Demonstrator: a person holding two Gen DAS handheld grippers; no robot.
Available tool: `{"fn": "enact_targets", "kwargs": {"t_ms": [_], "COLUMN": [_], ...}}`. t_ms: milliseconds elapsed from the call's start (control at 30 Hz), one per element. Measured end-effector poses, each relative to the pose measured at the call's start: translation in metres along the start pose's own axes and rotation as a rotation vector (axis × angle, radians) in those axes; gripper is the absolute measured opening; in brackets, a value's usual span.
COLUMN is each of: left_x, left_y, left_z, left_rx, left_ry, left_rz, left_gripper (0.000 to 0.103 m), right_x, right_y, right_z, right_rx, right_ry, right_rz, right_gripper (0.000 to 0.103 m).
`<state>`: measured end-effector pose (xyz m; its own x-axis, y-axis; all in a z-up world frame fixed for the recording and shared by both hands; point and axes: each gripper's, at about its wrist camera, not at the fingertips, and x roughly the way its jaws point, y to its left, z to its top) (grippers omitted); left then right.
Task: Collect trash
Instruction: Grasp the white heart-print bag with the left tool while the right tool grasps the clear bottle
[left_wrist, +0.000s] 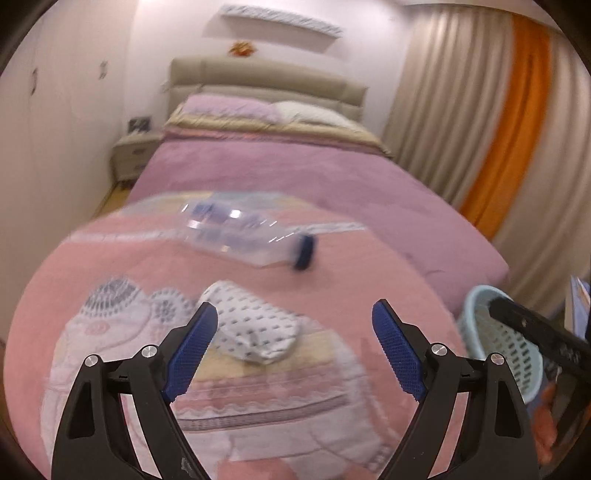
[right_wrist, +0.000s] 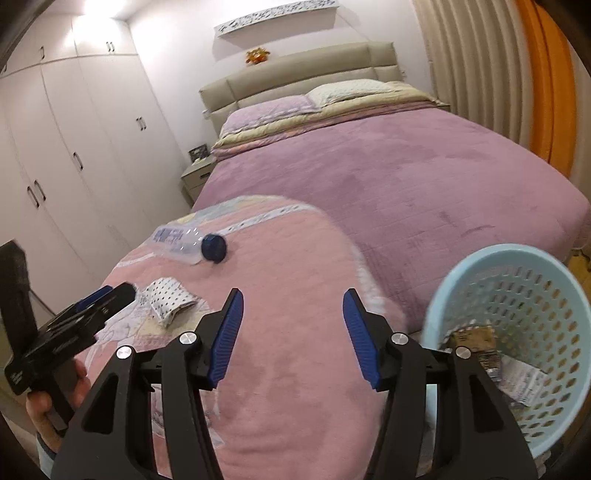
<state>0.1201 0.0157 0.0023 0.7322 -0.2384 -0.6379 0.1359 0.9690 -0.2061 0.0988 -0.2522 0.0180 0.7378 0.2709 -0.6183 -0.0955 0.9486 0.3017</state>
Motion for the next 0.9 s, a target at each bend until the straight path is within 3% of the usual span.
{"fn": "enact_targets", "kwargs": {"t_ms": [133,300,467,567,700,800,900], "left_x": [0.026,0.064,0.079,0.082,0.078,0.072,0.059], "left_y": [0.018,0.032,0.030,0.026,0.024,0.034,0.052], "left_z": [0.002,0.008,0.015,0.019,0.023,0.024,0.019], "left_rx": [-0.076,-0.188,-0.157,-0.106,-0.055,-0.048,-0.056], "left_ry": [0.077,0.175,0.181,0.175,0.165,0.168,0.157], "left_rz": [0.003,0.062,0.158,0.202,0.233,0.190,0.149], "left_gripper": [0.082,0.081,0.074,0.064,0.042,0.030,0.026], "right_x": [0.020,0.030,0.037,0.044,0.055,0.067,0.085], "right_y": [0.011,0.010,0.005,0.006,0.024,0.046,0.075], "right_z": [-0.005,-0.007,-0.005,0.000,0.009,0.018,0.029], "right_rx": [-0.018,-0.013,-0.007,-0.018,-0.085,-0.150,-0.244], "right_ry": [0.035,0.057,0.063,0.073,0.078,0.086,0.092], "right_rz": [-0.004,-0.001,-0.006,0.005,0.025,0.055,0.090], "right_gripper": [0.053,0.053,0.053,0.053,0.053,0.053,0.053]}}
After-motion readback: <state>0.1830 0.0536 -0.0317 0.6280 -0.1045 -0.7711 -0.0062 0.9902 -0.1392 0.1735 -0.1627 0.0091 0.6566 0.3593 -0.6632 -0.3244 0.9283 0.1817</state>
